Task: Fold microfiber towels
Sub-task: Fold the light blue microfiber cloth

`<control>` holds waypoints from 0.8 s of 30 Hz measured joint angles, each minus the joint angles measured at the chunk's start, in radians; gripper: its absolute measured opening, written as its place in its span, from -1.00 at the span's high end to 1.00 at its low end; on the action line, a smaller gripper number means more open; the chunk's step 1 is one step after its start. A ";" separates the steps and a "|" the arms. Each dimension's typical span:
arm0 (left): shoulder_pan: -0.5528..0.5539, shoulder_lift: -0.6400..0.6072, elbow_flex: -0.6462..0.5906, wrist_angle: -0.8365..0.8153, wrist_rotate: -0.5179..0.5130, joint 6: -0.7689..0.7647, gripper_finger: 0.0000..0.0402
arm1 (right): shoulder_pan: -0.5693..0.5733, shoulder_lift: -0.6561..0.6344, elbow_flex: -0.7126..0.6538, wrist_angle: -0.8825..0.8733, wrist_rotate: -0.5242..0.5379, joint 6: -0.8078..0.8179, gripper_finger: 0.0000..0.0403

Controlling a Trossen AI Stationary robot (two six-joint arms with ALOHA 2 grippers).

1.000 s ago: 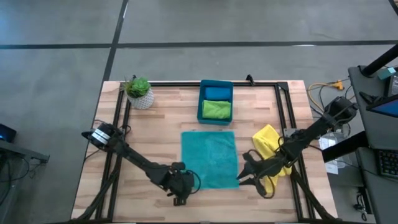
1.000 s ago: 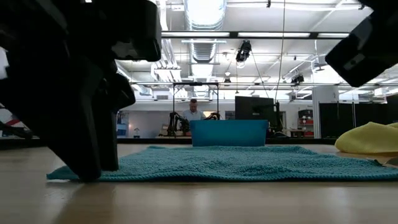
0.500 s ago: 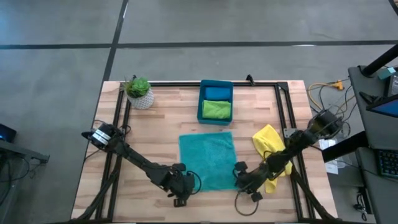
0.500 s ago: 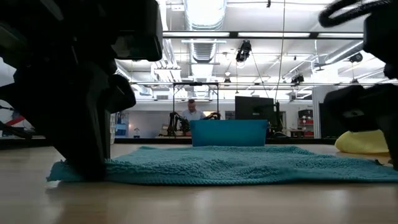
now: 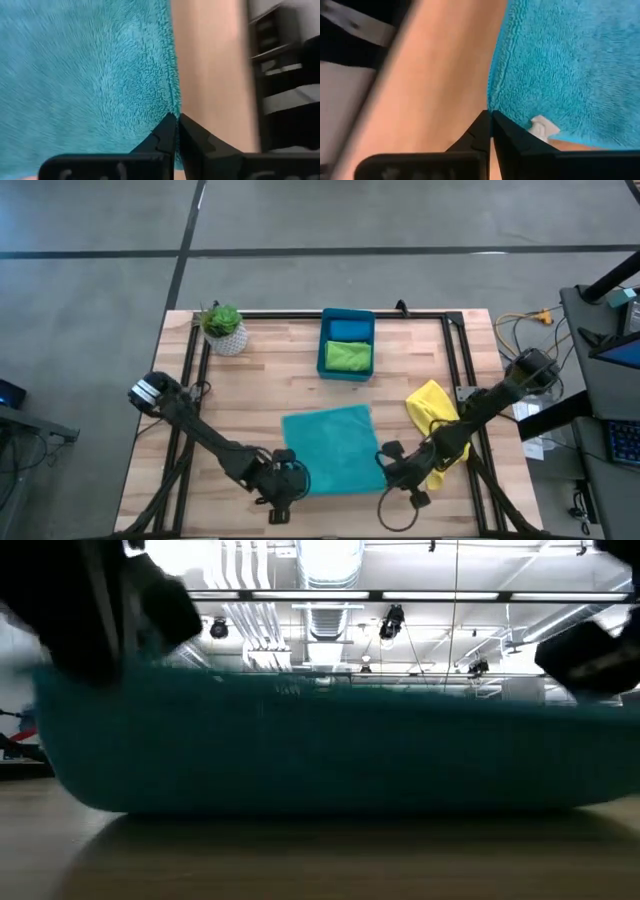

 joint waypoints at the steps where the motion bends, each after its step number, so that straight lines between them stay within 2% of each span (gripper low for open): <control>1: -0.006 -0.014 0.000 0.011 -0.004 0.008 1.00 | 0.000 -0.021 0.001 -0.006 -0.024 0.007 0.95; 6: -0.008 -0.077 -0.010 -0.027 -0.128 0.016 1.00 | -0.016 -0.121 0.000 -0.015 -0.055 0.034 0.96; 11: 0.029 -0.093 -0.060 -0.069 -0.234 0.017 1.00 | -0.116 -0.160 -0.002 -0.056 -0.044 0.032 0.96; 18: 0.097 -0.092 -0.116 -0.084 -0.261 0.015 1.00 | -0.301 -0.137 -0.021 -0.083 -0.085 -0.047 0.96; 24: 0.115 -0.093 -0.142 -0.080 -0.272 0.015 1.00 | -0.413 -0.128 -0.049 -0.082 -0.107 -0.099 0.96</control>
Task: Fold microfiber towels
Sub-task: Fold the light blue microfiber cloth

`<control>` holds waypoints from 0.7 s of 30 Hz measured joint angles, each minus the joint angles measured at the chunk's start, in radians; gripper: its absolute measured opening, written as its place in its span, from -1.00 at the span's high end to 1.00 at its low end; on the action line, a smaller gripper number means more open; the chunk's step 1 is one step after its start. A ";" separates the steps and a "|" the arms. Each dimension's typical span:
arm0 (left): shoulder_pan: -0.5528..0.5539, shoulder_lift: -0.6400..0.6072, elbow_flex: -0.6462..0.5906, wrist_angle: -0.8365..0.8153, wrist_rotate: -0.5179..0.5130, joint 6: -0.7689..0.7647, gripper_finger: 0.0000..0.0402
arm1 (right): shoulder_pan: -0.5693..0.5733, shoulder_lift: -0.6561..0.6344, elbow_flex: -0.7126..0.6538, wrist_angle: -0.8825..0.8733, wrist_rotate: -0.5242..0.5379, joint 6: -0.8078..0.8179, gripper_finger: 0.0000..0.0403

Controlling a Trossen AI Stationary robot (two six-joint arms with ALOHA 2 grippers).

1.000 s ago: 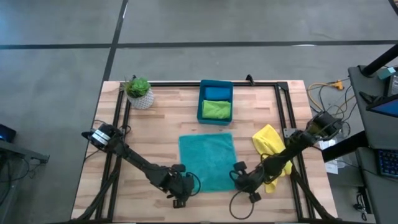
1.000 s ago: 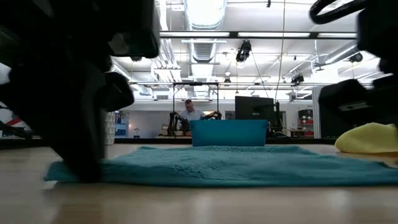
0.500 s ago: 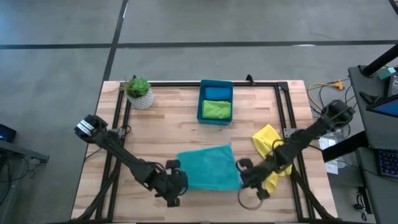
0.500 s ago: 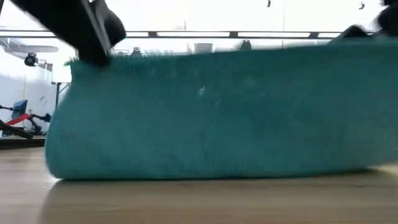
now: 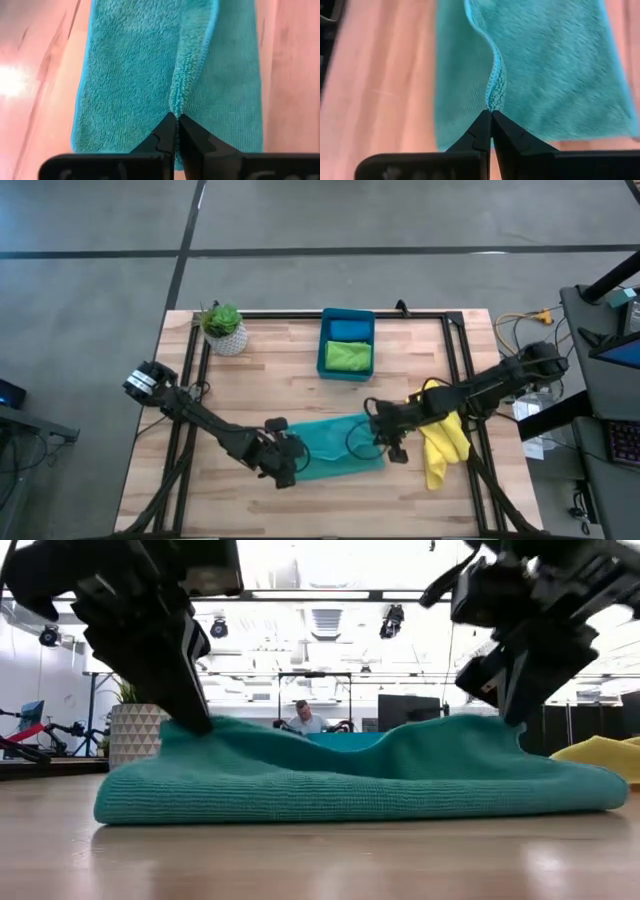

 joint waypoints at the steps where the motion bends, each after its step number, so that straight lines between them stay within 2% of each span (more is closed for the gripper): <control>1: 0.000 0.000 -0.001 0.006 -0.007 0.000 1.00 | -0.015 0.000 -0.004 -0.002 0.000 -0.006 0.96; 21: 0.018 -0.004 -0.063 0.013 -0.094 -0.083 1.00 | -0.165 0.000 -0.030 0.004 0.010 -0.063 0.96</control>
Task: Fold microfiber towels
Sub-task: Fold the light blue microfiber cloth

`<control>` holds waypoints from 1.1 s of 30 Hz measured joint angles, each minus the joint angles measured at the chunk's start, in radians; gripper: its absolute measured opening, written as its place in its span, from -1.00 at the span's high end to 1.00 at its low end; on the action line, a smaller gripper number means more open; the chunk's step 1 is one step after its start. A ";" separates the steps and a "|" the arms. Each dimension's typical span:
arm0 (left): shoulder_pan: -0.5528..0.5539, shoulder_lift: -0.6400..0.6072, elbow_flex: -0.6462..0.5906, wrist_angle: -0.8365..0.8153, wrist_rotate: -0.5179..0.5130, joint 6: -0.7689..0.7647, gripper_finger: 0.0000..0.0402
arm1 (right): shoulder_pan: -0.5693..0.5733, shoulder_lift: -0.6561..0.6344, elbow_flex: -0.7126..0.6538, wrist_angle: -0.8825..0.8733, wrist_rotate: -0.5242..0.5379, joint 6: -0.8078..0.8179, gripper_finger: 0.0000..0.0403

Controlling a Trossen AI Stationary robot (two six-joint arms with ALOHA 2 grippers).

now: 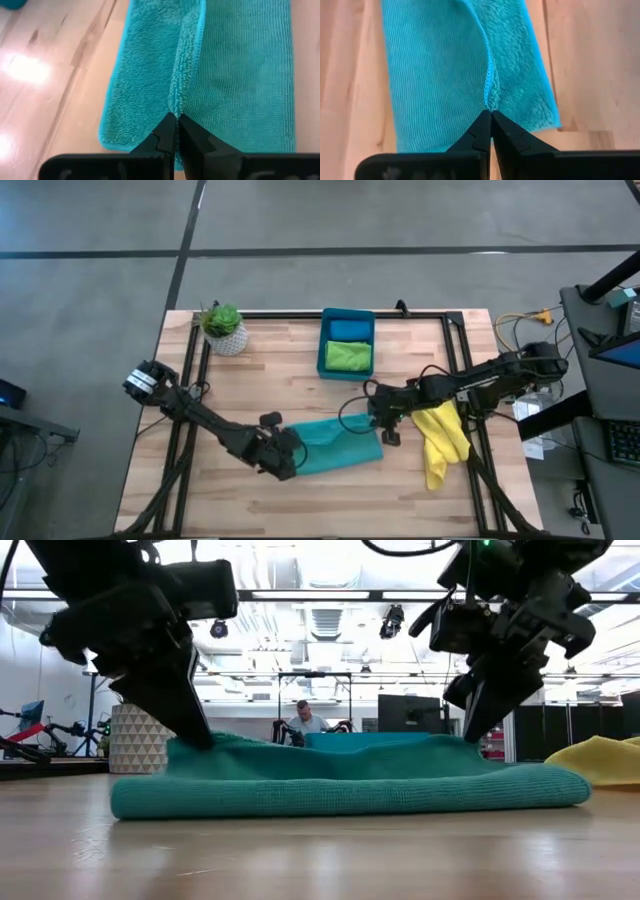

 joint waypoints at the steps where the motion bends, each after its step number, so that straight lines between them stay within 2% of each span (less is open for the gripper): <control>1: 0.003 0.000 -0.003 0.000 -0.001 -0.008 1.00 | -0.003 0.000 -0.006 0.000 0.000 0.000 0.96; 11: 0.045 0.009 -0.021 0.001 -0.006 -0.054 1.00 | -0.015 0.000 -0.050 0.009 0.051 0.009 0.96; 16: 0.066 0.009 -0.057 0.002 0.001 -0.135 1.00 | -0.045 0.001 -0.050 0.029 0.051 0.037 0.96; 20: 0.070 0.009 -0.085 0.001 0.003 -0.156 0.90 | -0.082 0.001 -0.050 0.036 0.044 0.049 0.92; 24: 0.083 0.008 -0.090 -0.004 -0.010 -0.157 0.67 | -0.134 0.001 -0.050 0.033 0.025 0.071 0.75; 29: 0.114 -0.018 -0.090 -0.032 -0.029 -0.157 0.34 | -0.187 -0.003 -0.051 0.037 0.024 0.076 0.43; 33: 0.134 -0.067 -0.090 -0.086 -0.025 -0.157 0.22 | -0.194 -0.036 -0.051 0.057 0.001 0.066 0.21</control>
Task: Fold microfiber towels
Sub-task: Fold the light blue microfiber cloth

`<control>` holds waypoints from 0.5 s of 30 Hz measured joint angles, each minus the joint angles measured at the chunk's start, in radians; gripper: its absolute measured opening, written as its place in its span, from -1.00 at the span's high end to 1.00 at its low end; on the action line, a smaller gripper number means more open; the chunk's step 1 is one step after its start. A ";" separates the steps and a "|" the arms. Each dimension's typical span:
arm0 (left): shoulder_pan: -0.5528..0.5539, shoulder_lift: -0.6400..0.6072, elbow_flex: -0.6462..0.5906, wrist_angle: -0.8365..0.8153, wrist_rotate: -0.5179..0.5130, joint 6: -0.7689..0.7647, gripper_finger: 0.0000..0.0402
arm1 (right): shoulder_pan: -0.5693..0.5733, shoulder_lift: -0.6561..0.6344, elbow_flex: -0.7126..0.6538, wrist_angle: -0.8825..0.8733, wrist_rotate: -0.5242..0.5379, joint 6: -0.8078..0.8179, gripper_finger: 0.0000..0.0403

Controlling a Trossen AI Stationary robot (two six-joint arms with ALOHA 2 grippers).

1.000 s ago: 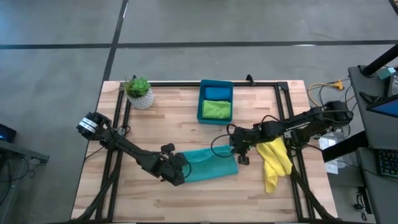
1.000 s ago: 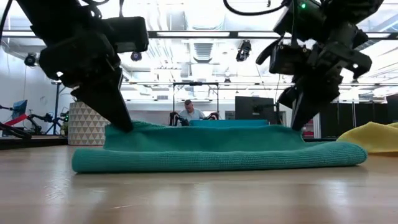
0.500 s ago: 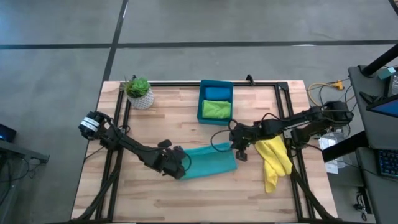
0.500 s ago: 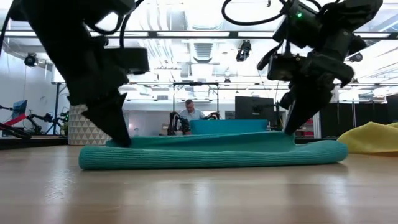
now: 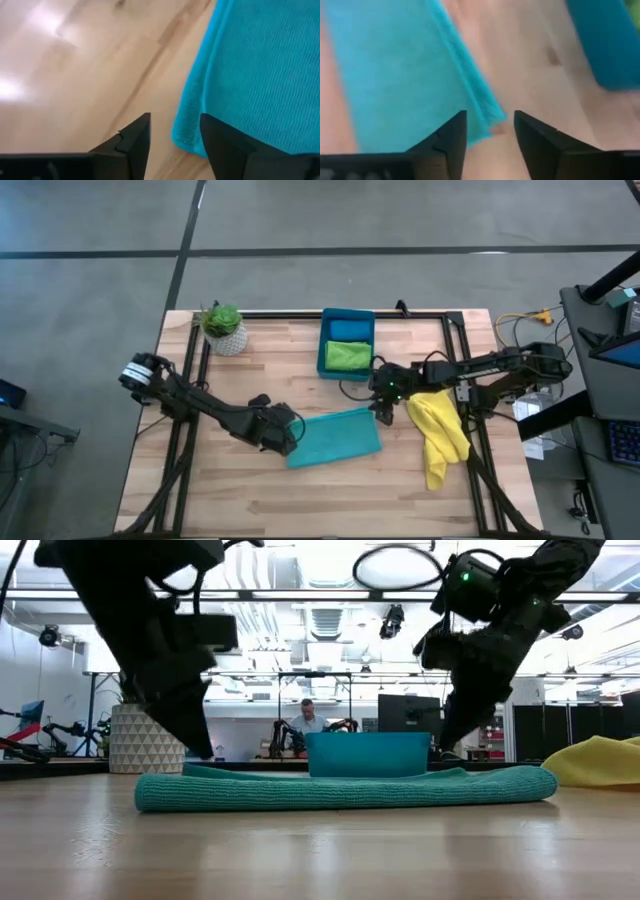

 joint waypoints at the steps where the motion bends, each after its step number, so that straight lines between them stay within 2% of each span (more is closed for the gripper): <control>1: 0.002 -0.017 0.000 -0.009 0.000 0.001 0.21 | 0.008 -0.011 0.000 0.008 -0.027 -0.010 0.17; 4: 0.001 -0.075 -0.003 -0.044 0.000 0.008 0.21 | 0.047 -0.031 -0.002 0.047 -0.125 -0.028 0.09; 7: 0.002 -0.125 -0.017 -0.041 0.014 0.041 0.21 | 0.104 -0.038 -0.004 0.079 -0.141 -0.005 0.07; 9: 0.020 -0.145 -0.029 0.015 0.095 0.111 0.21 | 0.145 -0.033 -0.005 0.117 -0.139 0.036 0.07; 11: 0.054 -0.146 -0.046 0.097 0.239 0.182 0.27 | 0.188 -0.022 -0.005 0.177 -0.138 0.090 0.09; 13: 0.091 -0.112 -0.053 0.170 0.337 0.266 0.40 | 0.231 -0.003 -0.005 0.235 -0.134 0.147 0.12; 15: 0.123 -0.080 -0.045 0.202 0.381 0.382 0.59 | 0.267 0.015 -0.004 0.275 -0.114 0.211 0.16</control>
